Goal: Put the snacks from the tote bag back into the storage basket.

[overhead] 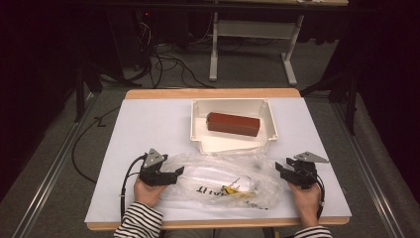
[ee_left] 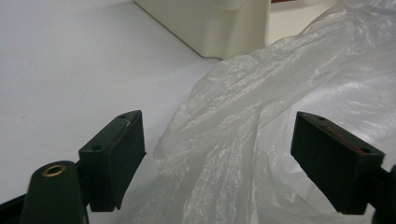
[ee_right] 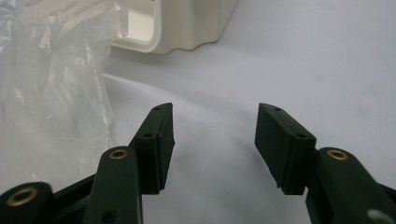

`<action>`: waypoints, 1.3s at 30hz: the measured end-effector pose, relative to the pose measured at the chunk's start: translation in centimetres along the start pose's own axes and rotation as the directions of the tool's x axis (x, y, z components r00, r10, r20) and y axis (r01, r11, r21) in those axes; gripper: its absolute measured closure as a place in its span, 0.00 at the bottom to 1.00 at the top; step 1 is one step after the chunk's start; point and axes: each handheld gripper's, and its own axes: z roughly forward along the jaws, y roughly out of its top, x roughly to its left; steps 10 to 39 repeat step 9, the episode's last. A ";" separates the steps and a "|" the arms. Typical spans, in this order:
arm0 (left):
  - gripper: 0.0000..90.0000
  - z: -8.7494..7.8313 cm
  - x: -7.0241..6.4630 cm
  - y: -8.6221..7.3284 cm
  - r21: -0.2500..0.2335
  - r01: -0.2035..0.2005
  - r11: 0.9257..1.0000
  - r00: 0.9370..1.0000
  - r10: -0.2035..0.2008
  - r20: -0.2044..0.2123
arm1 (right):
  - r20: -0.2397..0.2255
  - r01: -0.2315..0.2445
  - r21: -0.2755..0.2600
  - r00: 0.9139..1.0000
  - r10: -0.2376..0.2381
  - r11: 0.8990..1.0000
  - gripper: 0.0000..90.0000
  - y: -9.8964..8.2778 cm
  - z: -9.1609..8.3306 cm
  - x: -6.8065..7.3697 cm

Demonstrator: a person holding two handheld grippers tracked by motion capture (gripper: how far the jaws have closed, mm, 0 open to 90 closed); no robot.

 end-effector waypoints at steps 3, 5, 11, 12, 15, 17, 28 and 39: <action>0.20 0.0 0.0 0.0 -0.001 0.000 1.000 1.000 0.000 -0.005 | 0.000 -0.006 0.002 1.000 0.006 1.000 0.50 0.0 0.1 0.0; 0.20 0.0 0.0 0.0 -0.004 -0.001 1.000 1.000 0.001 -0.007 | 0.006 -0.007 0.012 1.000 0.007 1.000 0.48 0.0 0.1 0.0; 0.20 0.0 0.0 0.0 -0.001 0.008 1.000 1.000 -0.008 -0.002 | 0.015 -0.005 0.027 1.000 0.004 1.000 0.47 0.1 0.3 0.0; 0.20 0.0 0.0 0.0 -0.001 0.008 1.000 1.000 -0.008 -0.002 | 0.015 -0.005 0.027 1.000 0.004 1.000 0.47 0.1 0.3 0.0; 0.20 0.0 0.0 0.0 -0.001 0.008 1.000 1.000 -0.008 -0.002 | 0.015 -0.005 0.027 1.000 0.004 1.000 0.47 0.1 0.3 0.0; 0.20 0.0 0.0 0.0 -0.001 0.008 1.000 1.000 -0.008 -0.002 | 0.015 -0.005 0.027 1.000 0.004 1.000 0.47 0.1 0.3 0.0; 0.20 0.0 0.0 0.0 -0.001 0.008 1.000 1.000 -0.008 -0.002 | 0.015 -0.005 0.027 1.000 0.004 1.000 0.47 0.1 0.3 0.0; 0.20 0.0 0.0 0.0 -0.001 0.008 1.000 1.000 -0.008 -0.002 | 0.015 -0.005 0.027 1.000 0.004 1.000 0.47 0.1 0.3 0.0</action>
